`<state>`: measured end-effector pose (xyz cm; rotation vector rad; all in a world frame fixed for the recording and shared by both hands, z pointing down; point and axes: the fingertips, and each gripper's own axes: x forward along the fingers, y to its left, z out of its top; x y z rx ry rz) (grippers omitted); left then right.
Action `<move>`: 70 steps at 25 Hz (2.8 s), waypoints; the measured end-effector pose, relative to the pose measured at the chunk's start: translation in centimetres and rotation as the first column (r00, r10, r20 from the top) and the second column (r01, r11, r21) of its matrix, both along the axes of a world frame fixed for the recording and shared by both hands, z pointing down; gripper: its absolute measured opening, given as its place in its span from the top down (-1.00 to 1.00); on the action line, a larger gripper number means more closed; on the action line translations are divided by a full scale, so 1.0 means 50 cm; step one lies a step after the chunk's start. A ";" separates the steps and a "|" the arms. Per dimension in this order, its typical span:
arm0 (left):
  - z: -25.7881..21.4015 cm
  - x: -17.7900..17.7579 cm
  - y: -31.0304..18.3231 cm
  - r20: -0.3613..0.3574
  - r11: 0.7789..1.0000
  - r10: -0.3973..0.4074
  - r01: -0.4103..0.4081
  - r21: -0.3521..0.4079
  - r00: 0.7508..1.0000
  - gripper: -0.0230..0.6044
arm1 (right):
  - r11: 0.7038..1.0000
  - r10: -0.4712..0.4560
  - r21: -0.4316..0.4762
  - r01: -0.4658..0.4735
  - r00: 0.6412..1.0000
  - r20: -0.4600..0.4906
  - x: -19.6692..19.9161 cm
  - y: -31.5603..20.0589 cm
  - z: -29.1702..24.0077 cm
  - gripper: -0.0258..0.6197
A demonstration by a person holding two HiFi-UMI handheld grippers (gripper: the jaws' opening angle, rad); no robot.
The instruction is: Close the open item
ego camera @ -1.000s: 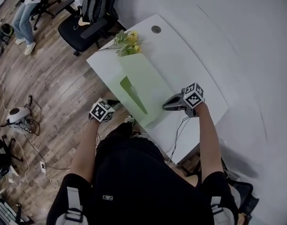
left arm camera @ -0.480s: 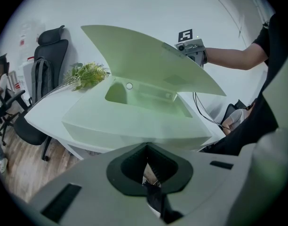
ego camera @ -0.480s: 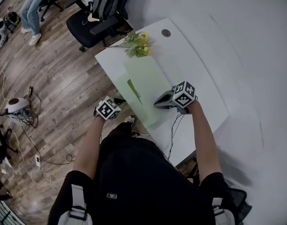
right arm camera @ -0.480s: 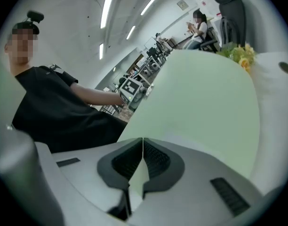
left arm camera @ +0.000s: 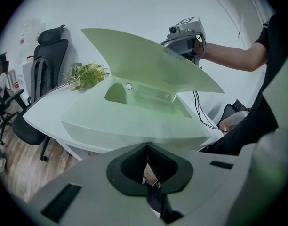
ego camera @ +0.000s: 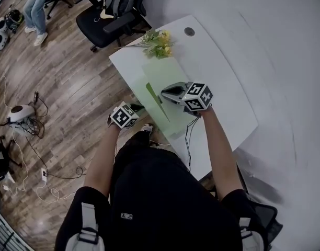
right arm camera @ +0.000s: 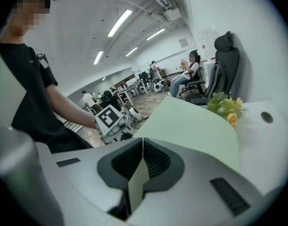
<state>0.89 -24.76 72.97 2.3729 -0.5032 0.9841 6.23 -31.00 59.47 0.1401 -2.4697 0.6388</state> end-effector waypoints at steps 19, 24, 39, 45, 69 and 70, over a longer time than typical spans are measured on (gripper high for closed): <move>-0.004 0.000 -0.006 -0.012 1.000 0.012 -0.012 -0.018 1.000 0.91 | 0.987 -0.159 -0.020 0.159 0.962 -0.224 -0.041 0.103 0.158 0.90; -0.005 0.004 -0.005 -0.005 1.000 0.017 -0.017 -0.024 1.000 0.91 | 0.979 -0.204 -0.027 0.204 0.941 -0.271 -0.044 0.122 0.192 0.90; -0.002 0.052 0.033 0.038 0.985 0.171 -0.170 -0.025 0.984 0.91 | 0.996 -0.004 0.086 0.029 0.962 -0.275 -0.005 0.149 0.224 0.90; 0.010 0.121 0.108 0.038 0.931 0.366 -0.365 -0.031 0.930 0.91 | 0.987 0.116 0.138 -0.083 0.961 -0.251 0.009 0.145 0.224 0.90; -0.138 0.115 0.147 -0.060 0.986 0.148 -0.143 0.082 0.987 0.91 | 0.873 0.433 0.278 -0.400 0.899 -0.066 0.162 0.247 0.111 0.90; -0.143 0.112 0.147 -0.056 0.988 0.136 -0.131 0.086 0.989 0.91 | 0.873 0.434 0.276 -0.403 0.899 -0.062 0.163 0.253 0.109 0.90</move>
